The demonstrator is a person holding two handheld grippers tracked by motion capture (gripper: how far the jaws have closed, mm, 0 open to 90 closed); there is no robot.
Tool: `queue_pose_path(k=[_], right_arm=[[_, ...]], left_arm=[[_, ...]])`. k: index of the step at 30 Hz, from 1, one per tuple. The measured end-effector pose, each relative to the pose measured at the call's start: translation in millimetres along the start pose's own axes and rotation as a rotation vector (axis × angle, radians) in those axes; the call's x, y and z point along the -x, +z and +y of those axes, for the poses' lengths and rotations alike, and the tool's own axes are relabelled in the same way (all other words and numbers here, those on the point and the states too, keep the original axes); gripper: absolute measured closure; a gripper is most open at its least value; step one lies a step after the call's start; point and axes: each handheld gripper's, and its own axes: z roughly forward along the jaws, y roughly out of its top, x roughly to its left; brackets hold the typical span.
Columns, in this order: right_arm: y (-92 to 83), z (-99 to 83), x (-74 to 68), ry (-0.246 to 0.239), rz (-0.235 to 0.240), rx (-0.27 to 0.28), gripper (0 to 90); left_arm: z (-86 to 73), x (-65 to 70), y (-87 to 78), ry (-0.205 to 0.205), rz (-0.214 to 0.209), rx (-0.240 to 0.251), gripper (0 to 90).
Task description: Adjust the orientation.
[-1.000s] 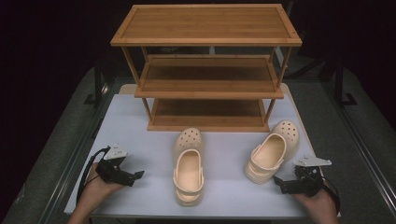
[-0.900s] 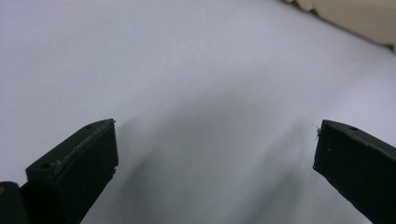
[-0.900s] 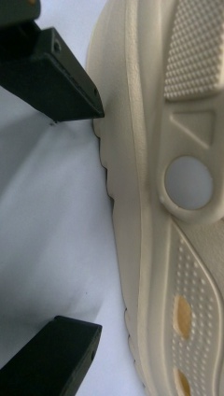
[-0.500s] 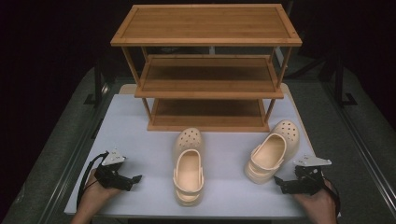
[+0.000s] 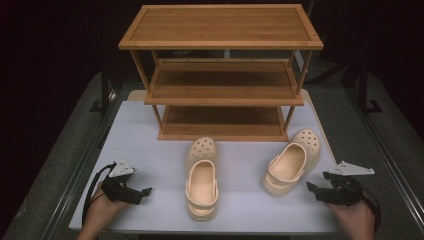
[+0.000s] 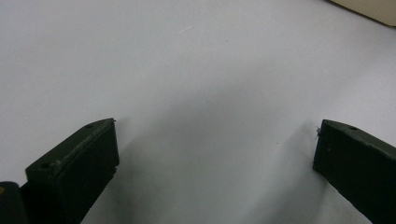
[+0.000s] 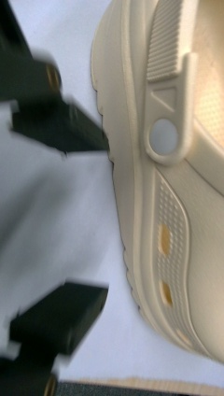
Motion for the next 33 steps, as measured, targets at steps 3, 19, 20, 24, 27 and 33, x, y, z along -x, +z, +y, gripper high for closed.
queue_pose_path(k=[3, 19, 20, 24, 27, 33], right_arm=[[-4.0, 3.3, 5.8, 0.010, 0.010, 0.007, 52.0], [2.7, 45.6, 60.4, 0.053, -0.004, 0.054, 89.9], [4.0, 49.8, 66.3, 0.059, -0.004, 0.062, 89.9], [13.0, 62.2, 82.6, 0.062, -0.010, 0.068, 89.9], [25.3, 74.5, 95.8, 0.056, -0.004, 0.074, 89.9], [48.7, 89.2, 110.9, 0.031, -0.001, 0.059, 90.0]], left_arm=[[0.0, -0.2, 0.0, 0.001, 0.000, 0.000, 0.0], [0.1, -0.3, 0.1, -0.002, -0.001, 0.000, 0.0], [0.1, -0.3, 0.2, -0.002, -0.001, 0.000, 0.0], [0.1, -0.3, 0.4, -0.003, -0.001, 0.002, 0.0], [0.1, -0.4, 0.3, -0.003, -0.001, 0.001, 0.0], [0.2, -0.5, 0.1, -0.003, -0.002, -0.002, 0.0]])
